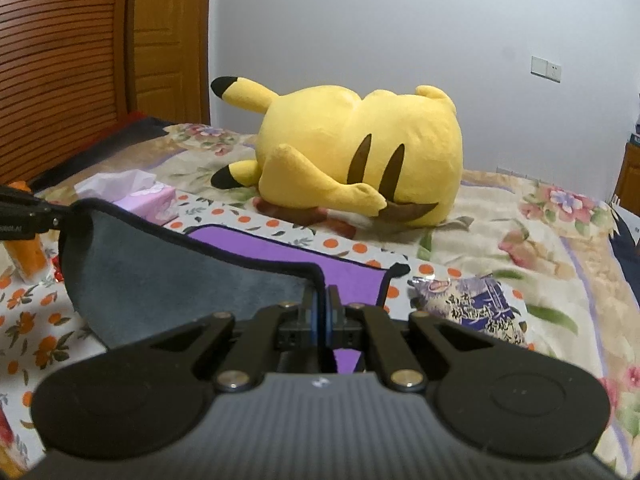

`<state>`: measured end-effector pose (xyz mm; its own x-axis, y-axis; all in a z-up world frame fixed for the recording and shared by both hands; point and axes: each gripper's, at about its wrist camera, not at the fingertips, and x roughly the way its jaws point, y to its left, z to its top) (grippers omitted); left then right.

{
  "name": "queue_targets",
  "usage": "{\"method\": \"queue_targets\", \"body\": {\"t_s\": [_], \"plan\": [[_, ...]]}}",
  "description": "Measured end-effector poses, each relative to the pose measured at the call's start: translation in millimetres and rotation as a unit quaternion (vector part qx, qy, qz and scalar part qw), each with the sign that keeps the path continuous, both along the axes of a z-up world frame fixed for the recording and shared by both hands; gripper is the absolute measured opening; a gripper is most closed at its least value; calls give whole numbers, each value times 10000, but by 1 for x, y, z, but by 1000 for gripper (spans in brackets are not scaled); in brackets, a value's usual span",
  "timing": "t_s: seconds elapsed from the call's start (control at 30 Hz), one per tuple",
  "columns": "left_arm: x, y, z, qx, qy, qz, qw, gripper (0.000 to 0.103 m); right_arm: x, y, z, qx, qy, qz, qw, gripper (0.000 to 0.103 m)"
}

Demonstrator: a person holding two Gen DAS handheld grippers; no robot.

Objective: Fold towel

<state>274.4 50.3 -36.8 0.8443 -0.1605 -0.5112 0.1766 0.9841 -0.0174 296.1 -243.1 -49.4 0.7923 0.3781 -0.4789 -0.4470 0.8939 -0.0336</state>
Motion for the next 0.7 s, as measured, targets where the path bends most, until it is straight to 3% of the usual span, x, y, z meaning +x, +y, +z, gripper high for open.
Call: {"method": "queue_targets", "body": {"t_s": [0.7], "plan": [[58,-7,13,290,-232,111,9992,6,52,8,10,-281,-162,-75,9994,4]]}}
